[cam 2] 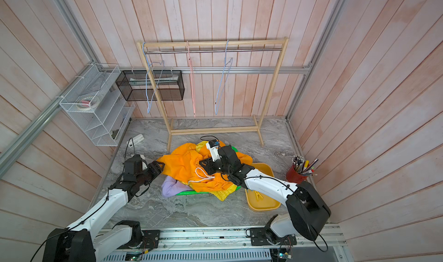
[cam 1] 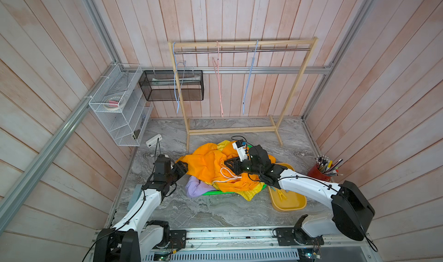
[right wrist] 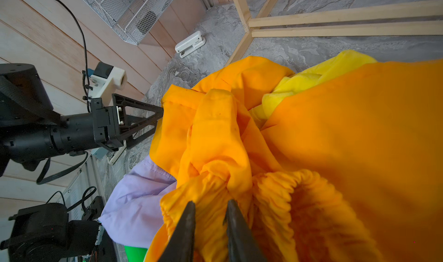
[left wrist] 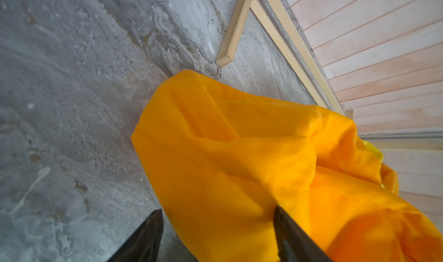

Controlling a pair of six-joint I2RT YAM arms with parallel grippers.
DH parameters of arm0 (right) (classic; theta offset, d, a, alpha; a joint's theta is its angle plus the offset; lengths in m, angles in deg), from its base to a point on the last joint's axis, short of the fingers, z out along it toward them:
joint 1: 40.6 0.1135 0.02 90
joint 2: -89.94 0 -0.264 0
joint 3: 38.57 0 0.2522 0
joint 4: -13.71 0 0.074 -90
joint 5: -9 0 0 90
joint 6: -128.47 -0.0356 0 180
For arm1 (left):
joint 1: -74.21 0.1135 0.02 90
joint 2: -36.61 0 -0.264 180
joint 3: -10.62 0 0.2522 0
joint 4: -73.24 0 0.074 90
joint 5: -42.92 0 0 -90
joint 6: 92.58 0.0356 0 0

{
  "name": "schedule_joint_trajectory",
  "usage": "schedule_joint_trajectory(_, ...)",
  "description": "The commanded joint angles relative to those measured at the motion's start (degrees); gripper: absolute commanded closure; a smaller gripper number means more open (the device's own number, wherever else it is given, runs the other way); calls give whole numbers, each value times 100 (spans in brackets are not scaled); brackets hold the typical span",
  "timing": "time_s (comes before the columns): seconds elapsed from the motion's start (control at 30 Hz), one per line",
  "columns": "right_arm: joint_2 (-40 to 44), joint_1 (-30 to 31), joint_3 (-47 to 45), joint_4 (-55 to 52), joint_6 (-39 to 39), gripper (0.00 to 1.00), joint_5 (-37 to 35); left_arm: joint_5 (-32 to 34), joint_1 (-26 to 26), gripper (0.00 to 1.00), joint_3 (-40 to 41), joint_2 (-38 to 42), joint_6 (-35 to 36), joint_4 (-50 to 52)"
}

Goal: Remove the clothespins securing shorts to the hanger
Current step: Adjust the shorts in the basket.

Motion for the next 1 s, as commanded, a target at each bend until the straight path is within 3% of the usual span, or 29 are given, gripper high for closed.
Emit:
schedule_joint_trajectory(0.0,99,-6,-134,37,89,75,78,151,31,33,81,-223,6,-568)
schedule_joint_trajectory(0.07,127,-6,-158,50,69,75,78,173,50,48,40,-389,47,-664)
schedule_joint_trajectory(0.17,164,-6,-157,33,53,75,69,219,77,81,-4,-467,73,-707)
schedule_joint_trajectory(0.27,173,-7,-187,55,11,75,73,342,70,97,-153,-366,186,-530)
schedule_joint_trajectory(0.43,61,-11,-369,243,-138,75,109,645,75,100,-625,107,441,205)
schedule_joint_trajectory(0.63,-550,-80,-717,777,-310,75,107,457,-138,100,-1299,747,509,705)
schedule_joint_trajectory(0.8,-1304,-150,-833,1162,-373,74,241,599,-995,100,-1740,901,375,652)
schedule_joint_trajectory(0.97,-1713,-286,-922,1445,-413,75,404,727,-2070,100,-1894,468,192,152)
